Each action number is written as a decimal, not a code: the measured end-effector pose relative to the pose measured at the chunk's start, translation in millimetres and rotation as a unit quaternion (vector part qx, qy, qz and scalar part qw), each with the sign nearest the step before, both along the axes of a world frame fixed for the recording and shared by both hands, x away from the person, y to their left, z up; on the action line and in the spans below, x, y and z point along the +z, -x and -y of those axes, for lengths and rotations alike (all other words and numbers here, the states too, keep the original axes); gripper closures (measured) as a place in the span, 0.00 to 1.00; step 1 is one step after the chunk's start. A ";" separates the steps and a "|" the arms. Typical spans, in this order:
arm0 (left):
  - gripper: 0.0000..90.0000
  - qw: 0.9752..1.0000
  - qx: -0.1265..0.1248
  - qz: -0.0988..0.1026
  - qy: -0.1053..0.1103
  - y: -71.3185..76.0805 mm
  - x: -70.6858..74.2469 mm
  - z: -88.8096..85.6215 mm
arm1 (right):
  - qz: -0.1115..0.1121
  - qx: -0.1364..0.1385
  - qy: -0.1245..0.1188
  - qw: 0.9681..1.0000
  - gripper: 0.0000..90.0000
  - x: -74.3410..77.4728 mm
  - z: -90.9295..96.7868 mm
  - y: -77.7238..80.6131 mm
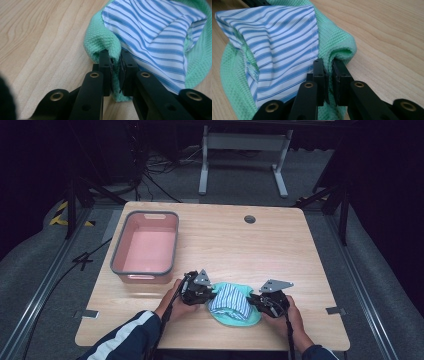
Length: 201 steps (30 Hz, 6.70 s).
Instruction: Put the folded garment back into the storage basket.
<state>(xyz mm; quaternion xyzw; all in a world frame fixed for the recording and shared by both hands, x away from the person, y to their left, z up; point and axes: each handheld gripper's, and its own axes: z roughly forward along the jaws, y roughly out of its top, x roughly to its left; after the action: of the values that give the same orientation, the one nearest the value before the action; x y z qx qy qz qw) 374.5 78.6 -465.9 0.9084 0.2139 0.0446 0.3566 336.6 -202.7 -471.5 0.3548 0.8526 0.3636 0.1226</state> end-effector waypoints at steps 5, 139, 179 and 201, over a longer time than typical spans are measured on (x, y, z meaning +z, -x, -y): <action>0.91 1.000 0.007 0.013 0.001 1.5 7.4 -0.4 | 0.005 0.002 -0.009 1.000 0.91 6.5 0.4 1.2; 0.91 0.967 0.218 0.127 -0.032 -48.1 155.3 -204.4 | 0.084 0.104 -0.040 0.990 0.91 140.1 -226.1 -120.5; 0.89 0.960 0.259 0.088 -0.062 -66.2 99.3 -226.6 | 0.035 0.106 -0.010 0.994 0.88 82.6 -280.9 -144.4; 0.73 0.957 0.265 0.104 -0.056 -61.2 99.2 -221.6 | 0.045 0.099 -0.002 0.994 0.81 85.1 -269.4 -144.5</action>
<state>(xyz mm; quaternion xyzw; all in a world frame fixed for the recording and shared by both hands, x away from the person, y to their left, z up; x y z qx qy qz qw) 435.7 300.2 -366.7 0.8280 0.4057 0.2434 0.3008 481.1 66.7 -386.3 0.2522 0.8763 0.3915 0.1232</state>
